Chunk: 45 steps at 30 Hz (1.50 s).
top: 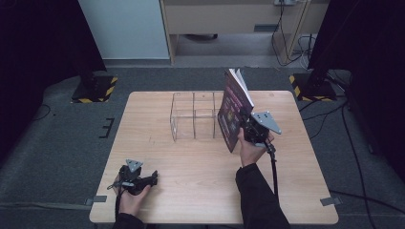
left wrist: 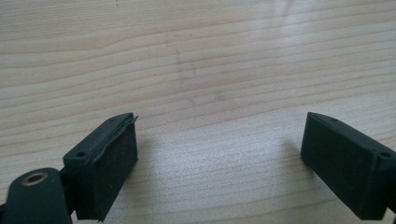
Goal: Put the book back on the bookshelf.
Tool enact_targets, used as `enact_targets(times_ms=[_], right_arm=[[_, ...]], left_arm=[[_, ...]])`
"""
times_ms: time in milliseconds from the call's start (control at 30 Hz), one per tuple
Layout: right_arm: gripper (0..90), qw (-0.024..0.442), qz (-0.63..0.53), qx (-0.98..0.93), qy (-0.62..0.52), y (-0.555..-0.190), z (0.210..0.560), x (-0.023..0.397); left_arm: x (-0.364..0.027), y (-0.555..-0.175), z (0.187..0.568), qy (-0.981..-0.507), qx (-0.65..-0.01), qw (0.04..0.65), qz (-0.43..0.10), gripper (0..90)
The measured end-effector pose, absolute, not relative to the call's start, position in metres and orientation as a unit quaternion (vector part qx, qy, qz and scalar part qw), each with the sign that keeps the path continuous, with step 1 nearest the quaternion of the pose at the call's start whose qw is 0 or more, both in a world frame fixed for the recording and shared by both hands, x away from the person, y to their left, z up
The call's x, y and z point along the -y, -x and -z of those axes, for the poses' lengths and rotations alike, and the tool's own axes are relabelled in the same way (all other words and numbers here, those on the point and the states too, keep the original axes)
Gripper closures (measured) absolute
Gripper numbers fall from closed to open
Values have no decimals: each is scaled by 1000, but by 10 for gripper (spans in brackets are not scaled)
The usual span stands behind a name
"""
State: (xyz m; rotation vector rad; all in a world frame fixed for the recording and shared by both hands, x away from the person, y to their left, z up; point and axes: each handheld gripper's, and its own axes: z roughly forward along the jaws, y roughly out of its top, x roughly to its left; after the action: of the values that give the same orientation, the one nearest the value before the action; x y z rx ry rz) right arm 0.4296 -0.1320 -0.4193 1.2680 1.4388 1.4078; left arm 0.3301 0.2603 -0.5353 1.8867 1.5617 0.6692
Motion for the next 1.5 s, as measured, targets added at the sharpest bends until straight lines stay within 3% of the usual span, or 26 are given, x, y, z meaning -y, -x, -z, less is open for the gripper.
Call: enact_targets(times_ms=[167,567,767,867,933,967,1033,1067,1500], right_arm=[[824,375,-546,-564,-494,-429,419,131],[685,363,-549,-574,-488,-432,414,136],[599,368,-545,-575,-486,-433,414,138],[483,360,-546,-580,-485,-435,416,139],[461,358,-547,-582,-484,-435,416,139],[387,349,-549,-587,-482,-436,417,140],[369,344,-551,-589,-481,-436,417,140],[319,333,-552,-595,-479,-436,417,142],[187,258,-557,-651,-445,-406,422,168]], left_arm=[[-260,-330,535,-710,-587,297,-252,99],[-260,-330,535,-710,-587,297,-252,99],[-260,-330,535,-710,-587,297,-252,99],[-260,-330,535,-710,-587,297,-252,99],[-260,-330,535,-710,-587,297,-252,99],[-260,-330,535,-710,-587,297,-252,99],[-260,-330,535,-710,-587,297,-252,99],[-260,-330,535,-710,-587,297,-252,99],[-260,-330,535,-710,-587,297,-252,99]])
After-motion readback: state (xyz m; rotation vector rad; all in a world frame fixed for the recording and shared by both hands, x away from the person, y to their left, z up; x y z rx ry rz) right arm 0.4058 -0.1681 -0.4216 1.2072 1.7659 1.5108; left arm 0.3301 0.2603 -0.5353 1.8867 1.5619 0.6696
